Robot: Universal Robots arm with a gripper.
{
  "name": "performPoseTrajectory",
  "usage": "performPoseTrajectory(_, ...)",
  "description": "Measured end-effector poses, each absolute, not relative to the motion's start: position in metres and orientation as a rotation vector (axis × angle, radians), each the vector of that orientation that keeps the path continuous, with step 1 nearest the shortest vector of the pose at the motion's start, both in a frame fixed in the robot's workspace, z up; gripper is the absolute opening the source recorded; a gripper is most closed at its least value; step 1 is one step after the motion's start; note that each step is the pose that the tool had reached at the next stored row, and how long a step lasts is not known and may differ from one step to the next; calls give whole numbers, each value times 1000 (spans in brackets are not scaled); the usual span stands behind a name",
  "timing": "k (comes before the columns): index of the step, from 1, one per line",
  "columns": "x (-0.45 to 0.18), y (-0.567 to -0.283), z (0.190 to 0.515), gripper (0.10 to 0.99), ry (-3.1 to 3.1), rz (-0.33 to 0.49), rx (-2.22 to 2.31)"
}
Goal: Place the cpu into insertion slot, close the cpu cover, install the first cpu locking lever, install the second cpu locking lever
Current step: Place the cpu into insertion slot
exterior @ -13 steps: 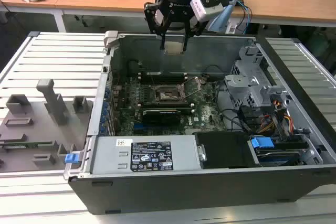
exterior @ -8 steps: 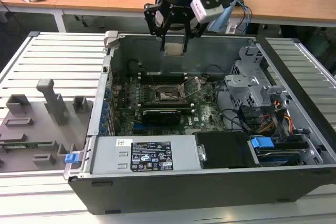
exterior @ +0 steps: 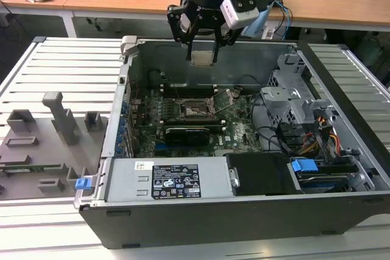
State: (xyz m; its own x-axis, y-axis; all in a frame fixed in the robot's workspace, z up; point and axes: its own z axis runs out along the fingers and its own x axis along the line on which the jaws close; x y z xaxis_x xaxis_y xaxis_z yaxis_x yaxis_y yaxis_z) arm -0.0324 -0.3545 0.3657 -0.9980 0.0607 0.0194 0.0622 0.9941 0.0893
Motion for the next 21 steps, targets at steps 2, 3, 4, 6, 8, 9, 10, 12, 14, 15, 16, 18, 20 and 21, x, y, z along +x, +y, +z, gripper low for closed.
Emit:
performPoseTrajectory(2,-32,-355,365,541,-3120,-141,-125)
performPoseTrajectory(3,-32,-355,365,541,-3120,-141,-144)
performPoseTrajectory(4,-32,-355,365,541,-3120,-141,-157)
performPoseTrajectory(6,-32,-355,365,541,-3119,-141,-180)
performPoseTrajectory(8,-32,-355,365,541,-3118,-142,-217)
performPoseTrajectory(9,-32,-355,365,541,-3117,-142,-227)
performPoseTrajectory(10,-32,-355,365,541,-3117,-142,-236)
performPoseTrajectory(12,-32,-355,365,541,-3116,-142,-255)
performPoseTrajectory(14,-32,-355,365,541,-3115,-142,-274)
performPoseTrajectory(15,-32,-355,365,541,-3114,-142,-287)
performPoseTrajectory(16,-32,-355,365,541,-3114,-142,-295)
performPoseTrajectory(18,-32,-355,365,541,-3113,-142,-311)
performPoseTrajectory(20,-32,-355,365,541,-3110,-142,-340)
performPoseTrajectory(21,-32,-355,365,541,-3110,-142,-349)
